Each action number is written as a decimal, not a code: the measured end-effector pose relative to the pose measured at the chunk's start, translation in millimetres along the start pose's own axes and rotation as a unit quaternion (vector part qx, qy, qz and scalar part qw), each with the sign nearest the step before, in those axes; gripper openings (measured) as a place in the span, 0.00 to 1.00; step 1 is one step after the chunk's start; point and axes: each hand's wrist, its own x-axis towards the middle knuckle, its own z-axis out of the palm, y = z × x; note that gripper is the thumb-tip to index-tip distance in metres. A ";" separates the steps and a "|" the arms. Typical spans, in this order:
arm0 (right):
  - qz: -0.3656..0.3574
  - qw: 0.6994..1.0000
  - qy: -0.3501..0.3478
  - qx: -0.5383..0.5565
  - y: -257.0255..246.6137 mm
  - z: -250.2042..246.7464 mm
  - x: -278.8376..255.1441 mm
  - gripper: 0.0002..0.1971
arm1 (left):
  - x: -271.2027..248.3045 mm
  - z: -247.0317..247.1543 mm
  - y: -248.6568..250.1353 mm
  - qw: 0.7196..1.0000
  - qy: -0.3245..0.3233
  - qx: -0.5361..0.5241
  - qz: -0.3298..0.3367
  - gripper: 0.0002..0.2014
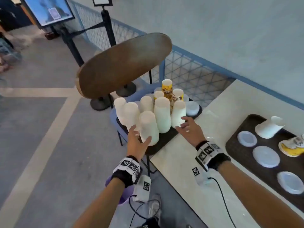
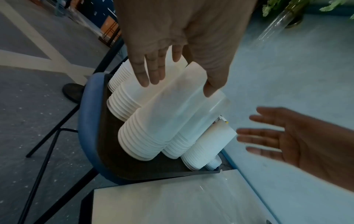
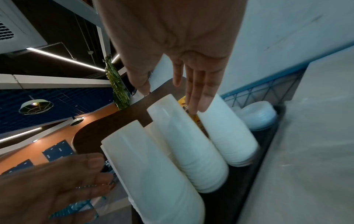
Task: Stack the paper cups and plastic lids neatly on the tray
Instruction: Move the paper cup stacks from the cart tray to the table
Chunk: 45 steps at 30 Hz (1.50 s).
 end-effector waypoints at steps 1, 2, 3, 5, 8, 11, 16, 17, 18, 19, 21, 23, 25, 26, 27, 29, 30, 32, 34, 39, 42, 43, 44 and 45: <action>-0.003 1.000 0.007 0.013 -7.1 8.4 9.6 0.25 | 5.8 0.1 1.4 1.000 -0.001 -0.006 0.000 0.39; -0.004 1.000 0.012 0.015 -14.6 14.2 17.1 0.27 | 13.0 2.2 1.5 1.000 0.001 -0.006 0.003 0.40; -0.012 1.000 0.012 0.012 -22.6 20.5 24.5 0.29 | 19.0 4.5 1.4 1.000 -0.003 -0.009 0.006 0.40; -0.032 0.999 0.019 -0.008 -32.1 33.5 38.1 0.33 | 30.6 12.7 -0.8 1.000 -0.010 -0.010 0.016 0.42; -0.036 0.999 0.025 -0.021 -31.3 49.1 56.3 0.36 | 43.5 24.3 -6.0 0.999 -0.003 -0.021 0.030 0.41; -0.016 0.999 0.030 -0.025 -25.7 62.6 72.5 0.40 | 49.4 33.3 -8.5 0.999 0.008 -0.033 0.036 0.40; 0.001 0.999 0.035 -0.024 -18.1 76.5 87.9 0.42 | 59.3 36.3 -16.6 0.999 0.011 -0.034 0.015 0.38; 0.004 0.999 0.039 -0.022 -17.0 78.8 89.4 0.44 | 60.4 34.8 -17.7 1.000 0.008 -0.025 0.014 0.38; 0.005 0.999 0.045 -0.022 -15.7 81.1 90.4 0.44 | 61.2 32.7 -19.4 1.000 0.002 -0.012 0.018 0.37; 0.006 0.998 0.053 -0.026 -14.4 82.7 90.8 0.45 | 61.1 29.5 -19.9 1.000 -0.009 0.003 0.024 0.38; 0.003 0.997 0.065 -0.036 -11.1 85.1 88.7 0.46 | 59.3 21.3 -22.7 0.999 -0.034 0.023 0.032 0.38; 0.002 0.997 0.063 -0.051 -7.4 87.0 83.9 0.47 | 56.8 12.7 -26.9 0.997 -0.058 0.040 0.036 0.39; 0.005 0.996 0.056 -0.067 -5.1 88.5 76.8 0.46 | 54.9 5.2 -30.7 0.995 -0.073 0.046 0.045 0.40; 0.007 0.996 0.055 -0.070 -4.9 89.0 73.8 0.46 | 54.5 2.9 -31.9 0.995 -0.081 0.042 0.050 0.39; 0.009 0.996 0.058 -0.070 -4.8 89.9 71.9 0.46 | 54.5 1.7 -32.5 0.994 -0.088 0.036 0.052 0.39; 0.017 0.996 0.061 -0.068 -4.6 91.6 70.6 0.46 | 55.0 2.7 -34.8 0.994 -0.094 0.020 0.044 0.39; 0.028 0.996 0.062 -0.065 -3.5 93.2 71.3 0.46 | 55.4 4.6 -37.9 0.995 -0.094 0.015 0.041 0.39; 0.064 0.995 0.056 -0.055 0.3 96.2 73.3 0.47 | 55.8 10.3 -45.6 0.995 -0.091 0.013 0.038 0.41; 0.102 0.993 0.042 -0.051 6.1 99.4 75.6 0.47 | 56.3 17.1 -54.7 0.996 -0.090 0.007 0.030 0.43; 0.155 0.988 0.003 -0.009 16.4 101.2 84.8 0.48 | 58.1 25.4 -69.0 0.994 -0.101 -0.025 -0.009 0.47; 0.167 0.986 -0.014 -0.004 18.4 101.5 87.8 0.48 | 60.7 26.7 -82.2 0.993 -0.118 0.004 -0.027 0.49; 0.170 0.985 -0.018 -0.005 18.8 101.7 88.4 0.48 | 61.9 27.5 -84.9 0.992 -0.122 0.014 -0.034 0.49; 0.174 0.985 -0.020 -0.004 19.1 102.0 89.0 0.49 | 63.2 28.4 -86.6 0.991 -0.124 0.022 -0.039 0.49; 0.177 0.984 -0.021 0.001 19.5 102.3 89.4 0.49 | 64.4 29.0 -87.5 0.991 -0.124 0.031 -0.044 0.49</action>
